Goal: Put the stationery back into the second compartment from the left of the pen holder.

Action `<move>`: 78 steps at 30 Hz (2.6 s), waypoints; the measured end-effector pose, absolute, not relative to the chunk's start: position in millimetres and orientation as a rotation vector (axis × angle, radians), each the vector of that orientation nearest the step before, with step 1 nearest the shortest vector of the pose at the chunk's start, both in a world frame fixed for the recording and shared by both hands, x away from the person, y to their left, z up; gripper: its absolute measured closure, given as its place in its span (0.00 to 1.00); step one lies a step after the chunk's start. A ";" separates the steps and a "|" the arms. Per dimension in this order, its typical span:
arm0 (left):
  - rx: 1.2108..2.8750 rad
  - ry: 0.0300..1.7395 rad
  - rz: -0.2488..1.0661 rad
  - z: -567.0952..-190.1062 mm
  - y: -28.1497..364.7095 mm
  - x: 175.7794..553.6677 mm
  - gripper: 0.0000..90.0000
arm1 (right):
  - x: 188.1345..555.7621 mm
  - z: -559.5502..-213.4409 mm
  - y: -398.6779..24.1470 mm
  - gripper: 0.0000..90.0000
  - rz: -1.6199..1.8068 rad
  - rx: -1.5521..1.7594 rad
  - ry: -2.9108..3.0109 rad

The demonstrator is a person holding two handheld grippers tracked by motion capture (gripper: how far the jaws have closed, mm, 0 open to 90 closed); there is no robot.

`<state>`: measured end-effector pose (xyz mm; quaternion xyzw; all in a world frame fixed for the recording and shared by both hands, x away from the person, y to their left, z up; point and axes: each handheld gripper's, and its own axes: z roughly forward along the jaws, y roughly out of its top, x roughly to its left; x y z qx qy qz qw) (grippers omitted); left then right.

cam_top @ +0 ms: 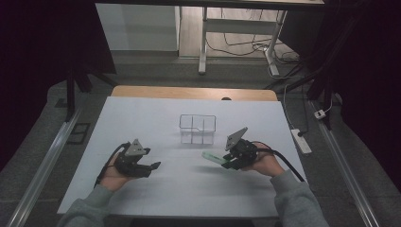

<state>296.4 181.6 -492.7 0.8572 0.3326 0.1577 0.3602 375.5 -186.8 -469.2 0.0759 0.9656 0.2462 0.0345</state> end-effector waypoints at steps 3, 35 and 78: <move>2.214 0.826 0.407 -487.6 171.4 299.2 0.36 | 372.5 -470.6 -181.8 0.74 0.772 0.239 2.974; 2.420 0.479 0.400 -468.7 85.8 318.0 0.34 | 365.5 -483.3 -137.9 0.74 0.736 0.228 3.026; 2.662 0.163 0.247 -498.6 48.0 321.1 0.72 | 353.9 -478.1 -123.0 0.72 0.756 -0.018 3.036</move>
